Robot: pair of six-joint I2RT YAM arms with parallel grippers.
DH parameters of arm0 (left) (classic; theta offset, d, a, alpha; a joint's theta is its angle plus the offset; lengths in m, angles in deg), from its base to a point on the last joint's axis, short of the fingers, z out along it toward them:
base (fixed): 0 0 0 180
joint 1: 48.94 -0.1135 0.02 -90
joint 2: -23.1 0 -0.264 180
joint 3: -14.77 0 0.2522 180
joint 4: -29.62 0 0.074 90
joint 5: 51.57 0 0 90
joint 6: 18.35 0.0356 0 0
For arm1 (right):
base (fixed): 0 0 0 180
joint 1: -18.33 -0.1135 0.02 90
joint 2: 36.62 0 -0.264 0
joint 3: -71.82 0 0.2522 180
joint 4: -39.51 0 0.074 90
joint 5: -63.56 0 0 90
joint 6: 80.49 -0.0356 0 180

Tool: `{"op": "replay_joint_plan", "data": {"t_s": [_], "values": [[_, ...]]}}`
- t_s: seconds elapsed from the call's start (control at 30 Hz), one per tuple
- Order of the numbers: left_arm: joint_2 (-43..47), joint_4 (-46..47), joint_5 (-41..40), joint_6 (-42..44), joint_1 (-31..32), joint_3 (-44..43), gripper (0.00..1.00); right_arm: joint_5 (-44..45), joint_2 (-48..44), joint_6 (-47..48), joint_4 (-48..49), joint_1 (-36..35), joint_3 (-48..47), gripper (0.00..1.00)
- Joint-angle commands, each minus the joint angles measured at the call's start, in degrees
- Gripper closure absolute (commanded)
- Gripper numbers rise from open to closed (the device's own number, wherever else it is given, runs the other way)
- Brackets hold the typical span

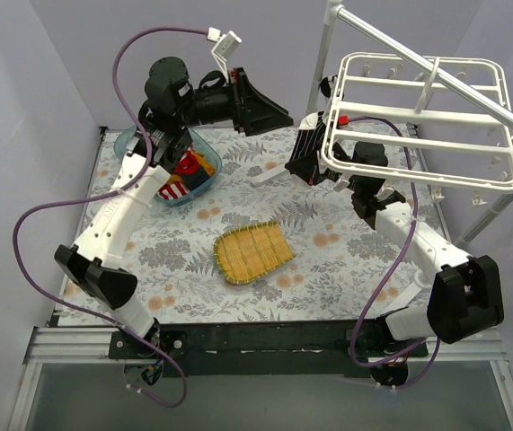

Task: Remove the socks clipped to the hanger
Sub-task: Adjust the hanger on the clothesline.

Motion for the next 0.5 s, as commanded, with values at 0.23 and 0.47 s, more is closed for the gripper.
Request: {"op": "replay_joint_plan", "data": {"t_s": [0.23,0.47], "values": [[-10.2,-7.0,-10.3,4.8,25.5,-12.2,0.58,-0.5,-1.7,0.2,1.9,-0.2,-0.4,0.99],[-5.2,-8.0,-18.0,9.6,25.9,-11.9,0.52,-0.9,-1.2,0.2,2.4,-0.1,0.0,0.99]]}}
